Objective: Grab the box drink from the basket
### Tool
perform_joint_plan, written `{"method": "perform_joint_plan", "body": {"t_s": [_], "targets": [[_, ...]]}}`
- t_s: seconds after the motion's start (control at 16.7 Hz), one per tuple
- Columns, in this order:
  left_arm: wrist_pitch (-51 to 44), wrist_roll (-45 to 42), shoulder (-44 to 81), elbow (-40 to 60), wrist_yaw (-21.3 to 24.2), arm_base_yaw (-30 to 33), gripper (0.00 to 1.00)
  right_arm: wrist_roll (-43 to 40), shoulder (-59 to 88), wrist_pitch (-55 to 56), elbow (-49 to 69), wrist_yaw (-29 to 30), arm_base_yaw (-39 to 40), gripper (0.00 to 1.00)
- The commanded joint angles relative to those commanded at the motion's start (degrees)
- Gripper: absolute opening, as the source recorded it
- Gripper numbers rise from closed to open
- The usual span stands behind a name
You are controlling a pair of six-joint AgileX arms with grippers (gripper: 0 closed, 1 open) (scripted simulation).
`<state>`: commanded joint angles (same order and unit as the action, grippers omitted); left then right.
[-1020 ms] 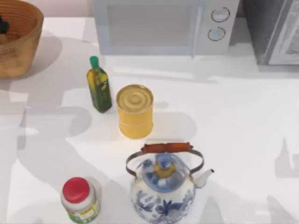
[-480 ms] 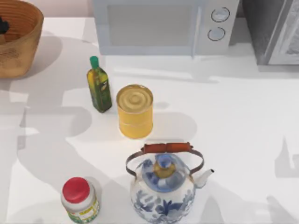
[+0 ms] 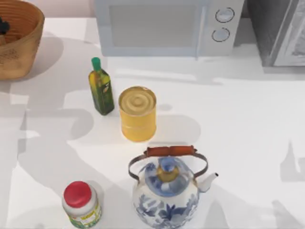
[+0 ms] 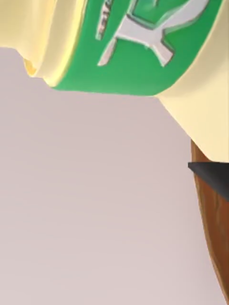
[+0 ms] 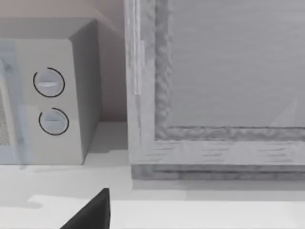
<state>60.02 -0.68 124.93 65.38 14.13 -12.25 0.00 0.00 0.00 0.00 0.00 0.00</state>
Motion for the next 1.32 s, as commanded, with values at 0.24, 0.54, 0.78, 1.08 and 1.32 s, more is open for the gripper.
{"method": "perform_joint_plan", "body": {"t_s": [0.24,0.54,0.78,1.08,1.32], "targets": [[-4.7,0.2,-2.2,1.8,-0.1,0.0,0.00,0.0,0.0,0.0,0.0,0.0,0.0,1.00],[-15.8,-0.1,-8.7,7.4,-0.2,0.0,0.00,0.0,0.0,0.0,0.0,0.0,0.0,1.00],[-25.3,-0.2,-13.8,11.7,-0.3,0.1,0.00,0.0,0.0,0.0,0.0,0.0,0.0,1.00],[-30.7,-0.1,-16.6,14.1,-0.3,0.1,0.00,0.0,0.0,0.0,0.0,0.0,0.0,1.00],[-30.5,-0.2,-16.4,14.0,-0.3,0.0,0.00,0.0,0.0,0.0,0.0,0.0,0.0,1.00]]}}
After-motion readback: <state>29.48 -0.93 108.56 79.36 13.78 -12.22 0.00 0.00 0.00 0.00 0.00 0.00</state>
